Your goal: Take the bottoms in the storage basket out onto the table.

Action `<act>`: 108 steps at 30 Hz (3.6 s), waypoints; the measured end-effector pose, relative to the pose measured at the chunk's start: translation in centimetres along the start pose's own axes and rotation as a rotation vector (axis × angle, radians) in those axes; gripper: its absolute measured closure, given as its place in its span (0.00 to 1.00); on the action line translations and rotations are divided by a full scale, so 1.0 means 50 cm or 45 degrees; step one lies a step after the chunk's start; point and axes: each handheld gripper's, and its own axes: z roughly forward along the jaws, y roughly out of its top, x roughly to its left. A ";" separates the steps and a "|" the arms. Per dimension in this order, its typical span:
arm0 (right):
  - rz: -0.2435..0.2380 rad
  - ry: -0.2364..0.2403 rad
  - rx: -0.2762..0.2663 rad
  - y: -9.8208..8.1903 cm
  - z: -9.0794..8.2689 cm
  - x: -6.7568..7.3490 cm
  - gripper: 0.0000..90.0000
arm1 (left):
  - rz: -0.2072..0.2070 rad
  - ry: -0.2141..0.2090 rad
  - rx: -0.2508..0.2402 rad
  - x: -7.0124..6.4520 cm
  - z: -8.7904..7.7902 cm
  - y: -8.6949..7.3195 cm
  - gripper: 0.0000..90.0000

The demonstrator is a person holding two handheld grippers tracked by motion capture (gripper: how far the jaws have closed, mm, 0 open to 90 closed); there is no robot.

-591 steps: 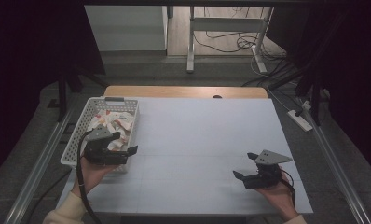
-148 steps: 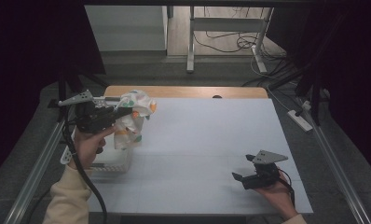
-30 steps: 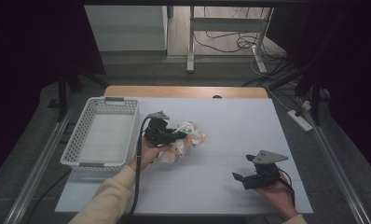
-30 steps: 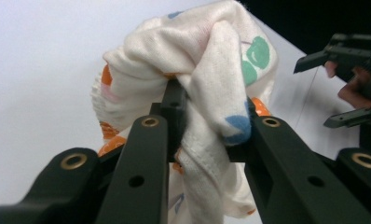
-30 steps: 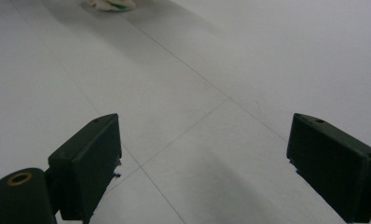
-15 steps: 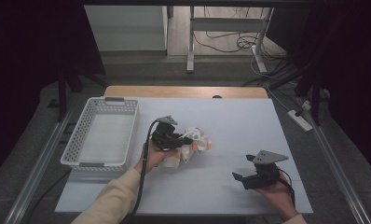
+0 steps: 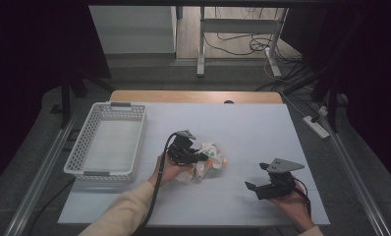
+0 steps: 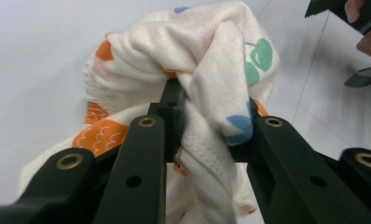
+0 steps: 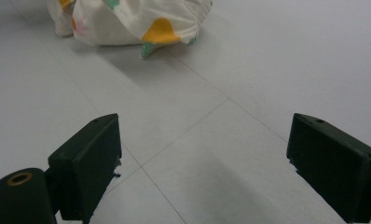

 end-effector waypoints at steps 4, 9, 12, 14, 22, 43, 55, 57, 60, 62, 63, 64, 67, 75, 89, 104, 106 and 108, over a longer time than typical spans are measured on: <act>-0.001 0.002 0.000 0.000 0.001 0.001 0.11 | 0.009 0.007 0.024 -0.003 0.013 -0.004 0.80; -0.002 0.001 0.000 0.000 0.001 0.001 0.11 | 0.000 0.013 0.061 0.001 0.030 -0.013 0.80; -0.003 0.002 0.001 0.000 0.001 0.001 0.11 | -0.005 0.011 0.078 0.005 0.038 -0.017 0.79; -0.002 0.002 0.001 0.000 0.001 0.000 0.11 | -0.004 0.012 0.090 0.007 0.043 -0.020 0.78; -0.001 0.003 0.000 0.000 0.000 0.001 0.11 | -0.016 0.022 0.106 0.012 0.055 -0.028 0.76; -0.002 0.001 -0.006 0.000 -0.002 0.000 0.11 | 0.090 0.079 -0.040 -0.014 -0.002 -0.008 0.34; -0.005 0.005 -0.005 0.000 -0.002 0.000 0.11 | 0.068 0.093 -0.114 -0.014 -0.068 0.002 0.32; -0.002 0.004 -0.009 0.000 -0.002 0.001 0.11 | 0.066 0.099 -0.118 -0.015 -0.081 0.000 0.32; -0.002 0.005 -0.011 0.000 -0.002 0.000 0.11 | 0.056 0.109 -0.125 -0.017 -0.102 -0.005 0.32; -0.001 0.004 -0.012 0.000 -0.002 0.001 0.11 | 0.046 0.115 -0.139 -0.018 -0.117 -0.010 0.32; -0.001 0.005 -0.013 0.001 -0.002 0.001 0.11 | 0.043 0.117 -0.145 -0.018 -0.124 -0.012 0.32; -0.003 0.005 -0.013 0.001 -0.002 0.001 0.11 | 0.041 0.119 -0.151 -0.020 -0.130 -0.014 0.32; -0.002 0.005 -0.015 0.001 -0.003 0.002 0.11 | 0.038 0.131 -0.162 -0.025 -0.147 -0.020 0.32; -0.007 0.005 -0.018 0.001 -0.004 0.002 0.11 | 0.041 0.184 -0.171 -0.041 -0.191 -0.040 0.32; -0.008 0.002 -0.035 0.002 -0.007 0.002 0.11 | 0.050 0.310 -0.229 -0.068 -0.274 -0.110 0.32; -0.011 -0.010 -0.059 0.004 -0.010 0.004 0.11 | -0.063 0.373 -0.283 -0.058 -0.347 -0.216 0.32; -0.014 -0.015 -0.061 0.004 -0.011 0.004 0.11 | -0.071 0.383 -0.282 -0.057 -0.355 -0.229 0.32; -0.014 -0.012 -0.066 0.004 -0.011 0.004 0.11 | -0.079 0.392 -0.279 -0.054 -0.362 -0.240 0.31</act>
